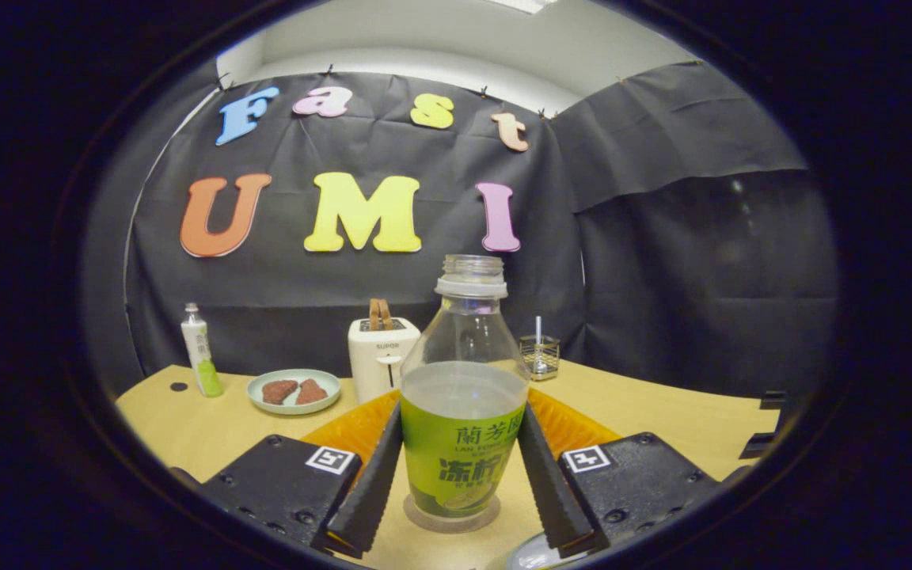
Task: Take the bottle from table, then pour the juice into the cup, finally place the bottle on the coaster
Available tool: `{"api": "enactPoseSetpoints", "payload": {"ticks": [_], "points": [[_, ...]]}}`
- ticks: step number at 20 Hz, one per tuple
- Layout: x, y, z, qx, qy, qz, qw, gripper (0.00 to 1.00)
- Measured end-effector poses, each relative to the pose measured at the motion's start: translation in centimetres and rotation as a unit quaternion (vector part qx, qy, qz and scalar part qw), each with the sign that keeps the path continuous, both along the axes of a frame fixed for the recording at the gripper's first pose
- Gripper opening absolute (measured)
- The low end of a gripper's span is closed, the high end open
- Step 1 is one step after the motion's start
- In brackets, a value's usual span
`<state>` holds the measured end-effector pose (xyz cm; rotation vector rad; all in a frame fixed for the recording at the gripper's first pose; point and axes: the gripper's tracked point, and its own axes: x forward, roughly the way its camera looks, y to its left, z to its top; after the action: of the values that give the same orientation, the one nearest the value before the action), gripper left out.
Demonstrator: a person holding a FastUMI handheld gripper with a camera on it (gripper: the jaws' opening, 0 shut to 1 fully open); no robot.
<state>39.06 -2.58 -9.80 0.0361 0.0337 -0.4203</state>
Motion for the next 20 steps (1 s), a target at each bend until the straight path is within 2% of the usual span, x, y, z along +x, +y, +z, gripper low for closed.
{"api": "enactPoseSetpoints", "payload": {"ticks": [6,9,12,13,14,20], "points": [[1.6,-0.6,-2.8,0.014,0.031,0.014,0.999,0.82],[1.9,-0.1,-2.4,0.027,0.02,0.029,0.999,0.82],[2.0,-0.8,-2.4,0.005,0.029,0.016,0.999,0.84],[1.8,-0.6,-2.1,0.005,0.027,0.019,0.999,0.87],[1.7,-0.3,-1.6,0.007,0.021,0.027,0.999,1.0],[-0.1,1.6,0.2,0.0,0.007,0.074,0.997,1.0]]}}
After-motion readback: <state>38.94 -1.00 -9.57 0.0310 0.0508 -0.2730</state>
